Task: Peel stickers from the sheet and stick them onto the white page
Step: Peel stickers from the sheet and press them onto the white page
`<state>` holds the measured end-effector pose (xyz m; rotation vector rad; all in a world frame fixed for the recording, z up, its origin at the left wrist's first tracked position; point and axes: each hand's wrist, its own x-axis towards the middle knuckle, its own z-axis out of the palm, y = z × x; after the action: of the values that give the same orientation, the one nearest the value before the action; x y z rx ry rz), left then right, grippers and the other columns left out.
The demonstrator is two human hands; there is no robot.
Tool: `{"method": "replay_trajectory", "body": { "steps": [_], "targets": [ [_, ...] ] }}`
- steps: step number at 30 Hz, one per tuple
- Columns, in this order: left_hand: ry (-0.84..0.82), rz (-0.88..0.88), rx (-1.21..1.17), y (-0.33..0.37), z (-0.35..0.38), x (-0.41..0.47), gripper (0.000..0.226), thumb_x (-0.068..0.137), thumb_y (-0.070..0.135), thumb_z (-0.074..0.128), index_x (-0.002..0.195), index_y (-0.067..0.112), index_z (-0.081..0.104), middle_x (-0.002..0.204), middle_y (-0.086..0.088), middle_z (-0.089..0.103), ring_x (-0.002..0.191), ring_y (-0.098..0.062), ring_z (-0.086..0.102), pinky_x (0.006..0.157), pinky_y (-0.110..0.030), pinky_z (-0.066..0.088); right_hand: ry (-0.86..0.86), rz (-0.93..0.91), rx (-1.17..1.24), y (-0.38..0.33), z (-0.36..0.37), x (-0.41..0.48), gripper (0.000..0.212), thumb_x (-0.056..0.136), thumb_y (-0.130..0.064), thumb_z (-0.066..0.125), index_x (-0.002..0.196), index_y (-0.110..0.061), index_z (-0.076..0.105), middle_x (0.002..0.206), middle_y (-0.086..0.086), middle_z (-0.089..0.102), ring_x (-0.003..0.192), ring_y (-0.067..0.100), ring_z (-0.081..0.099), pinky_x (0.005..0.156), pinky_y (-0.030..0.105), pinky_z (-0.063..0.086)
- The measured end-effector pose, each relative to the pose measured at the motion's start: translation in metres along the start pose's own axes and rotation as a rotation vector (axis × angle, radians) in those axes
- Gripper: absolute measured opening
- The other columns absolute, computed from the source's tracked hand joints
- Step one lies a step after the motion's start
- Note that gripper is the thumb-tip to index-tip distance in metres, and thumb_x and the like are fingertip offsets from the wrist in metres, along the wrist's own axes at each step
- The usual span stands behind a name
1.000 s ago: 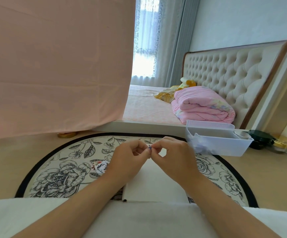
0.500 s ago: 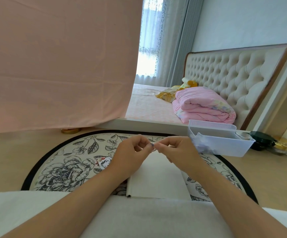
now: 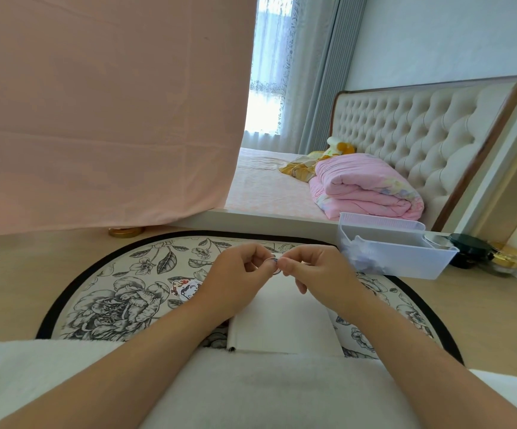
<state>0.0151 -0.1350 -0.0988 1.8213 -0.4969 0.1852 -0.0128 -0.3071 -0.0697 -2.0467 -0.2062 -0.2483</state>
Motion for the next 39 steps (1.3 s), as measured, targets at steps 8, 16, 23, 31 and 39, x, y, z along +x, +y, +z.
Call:
{"method": "replay_trajectory", "body": {
  "steps": [8,16,23,31,39],
  "targets": [
    [-0.045,-0.038,-0.074,0.003,-0.003,0.001,0.012,0.088,0.021,0.072,0.076,0.021,0.071,0.067,0.005,0.066,0.062,-0.01,0.051,0.058,-0.017,0.04,-0.118,0.09,0.066,-0.004,-0.008,-0.001,0.015,0.095,-0.018,0.067,0.085,-0.011,0.075,0.072,-0.003,0.069,0.051,0.011,0.052,0.044,0.018,0.035],
    [-0.083,-0.011,-0.042,0.004,-0.004,0.0,0.016,0.088,0.015,0.069,0.074,0.023,0.069,0.064,0.003,0.061,0.056,-0.008,0.044,0.055,-0.019,0.037,-0.136,0.0,-0.014,-0.004,-0.013,-0.001,0.014,0.091,-0.012,0.072,0.079,-0.014,0.077,0.063,-0.006,0.068,0.05,0.009,0.051,0.047,0.013,0.039],
    [-0.074,-0.012,-0.043,0.004,-0.004,0.001,0.014,0.089,0.017,0.069,0.076,0.022,0.07,0.07,-0.006,0.067,0.058,-0.009,0.047,0.057,-0.019,0.039,-0.137,-0.016,-0.011,-0.002,-0.014,0.0,0.014,0.093,-0.015,0.07,0.083,-0.008,0.078,0.067,-0.004,0.07,0.048,0.009,0.053,0.046,0.012,0.038],
    [-0.055,0.004,-0.034,0.005,-0.004,-0.001,0.011,0.089,0.016,0.069,0.078,0.018,0.071,0.072,-0.011,0.068,0.055,-0.007,0.046,0.055,-0.018,0.039,-0.071,-0.085,-0.144,0.001,-0.009,0.001,0.017,0.091,-0.018,0.07,0.076,-0.019,0.077,0.065,0.001,0.07,0.048,0.011,0.054,0.055,0.027,0.046],
    [-0.06,0.018,0.042,0.004,-0.001,-0.002,0.012,0.086,0.02,0.071,0.075,0.024,0.07,0.068,0.008,0.068,0.055,-0.008,0.046,0.055,-0.019,0.038,0.057,-0.313,-0.556,0.001,-0.007,-0.002,0.017,0.078,-0.041,0.058,0.072,-0.034,0.073,0.066,-0.022,0.064,0.06,0.005,0.056,0.056,0.029,0.051]
  ]
}}
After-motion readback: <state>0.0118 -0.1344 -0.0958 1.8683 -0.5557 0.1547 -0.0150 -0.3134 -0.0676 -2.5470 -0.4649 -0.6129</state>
